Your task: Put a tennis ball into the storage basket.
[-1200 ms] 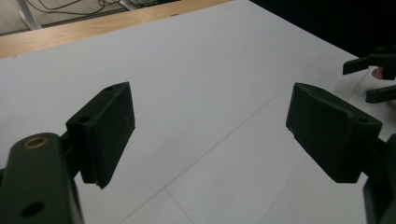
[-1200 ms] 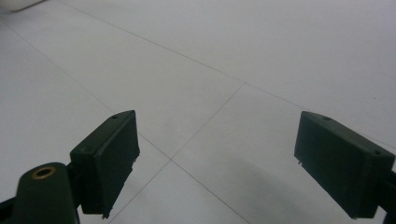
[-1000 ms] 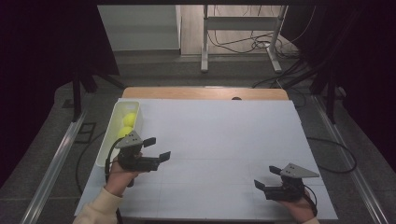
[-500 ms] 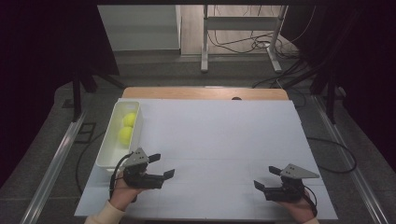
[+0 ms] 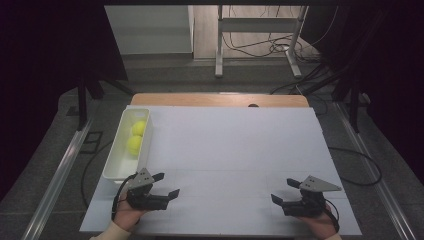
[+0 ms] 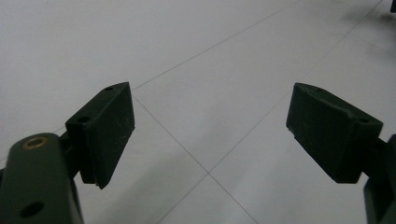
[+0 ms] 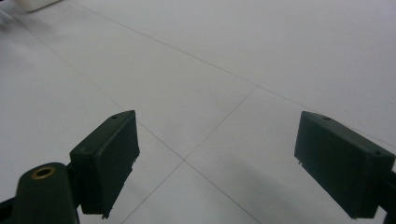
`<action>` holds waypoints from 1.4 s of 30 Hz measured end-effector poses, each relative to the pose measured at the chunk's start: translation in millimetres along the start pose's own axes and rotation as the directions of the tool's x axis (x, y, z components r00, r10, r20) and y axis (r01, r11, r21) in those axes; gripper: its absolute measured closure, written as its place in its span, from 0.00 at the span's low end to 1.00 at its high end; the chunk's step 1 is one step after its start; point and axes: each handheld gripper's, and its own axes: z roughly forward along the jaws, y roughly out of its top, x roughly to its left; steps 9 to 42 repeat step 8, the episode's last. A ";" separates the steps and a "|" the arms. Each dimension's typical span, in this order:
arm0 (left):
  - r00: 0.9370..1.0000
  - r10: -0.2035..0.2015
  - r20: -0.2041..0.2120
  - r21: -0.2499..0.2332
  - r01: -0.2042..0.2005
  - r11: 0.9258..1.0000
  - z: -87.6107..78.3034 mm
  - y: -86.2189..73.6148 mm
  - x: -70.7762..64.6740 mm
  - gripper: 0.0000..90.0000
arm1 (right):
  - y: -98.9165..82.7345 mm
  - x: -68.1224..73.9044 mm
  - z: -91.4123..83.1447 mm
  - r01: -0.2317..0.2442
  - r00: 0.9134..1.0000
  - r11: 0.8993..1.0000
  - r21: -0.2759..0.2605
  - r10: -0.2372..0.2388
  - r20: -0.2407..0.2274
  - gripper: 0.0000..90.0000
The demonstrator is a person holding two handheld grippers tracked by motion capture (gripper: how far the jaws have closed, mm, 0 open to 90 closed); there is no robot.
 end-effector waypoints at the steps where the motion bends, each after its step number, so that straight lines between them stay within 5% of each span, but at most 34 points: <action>1: 1.000 0.000 0.001 0.000 0.000 1.000 1.1 0.5 0.6 0.18 | 0.0 -0.1 -0.1 0.000 1.000 1.000 0.000 0.000 -0.001 0.16; 42: 1.000 -0.010 -0.006 -0.006 0.010 1.000 2.3 1.4 2.2 0.18 | -0.3 -1.3 -1.0 0.001 1.000 1.000 -0.005 -0.001 -0.004 0.16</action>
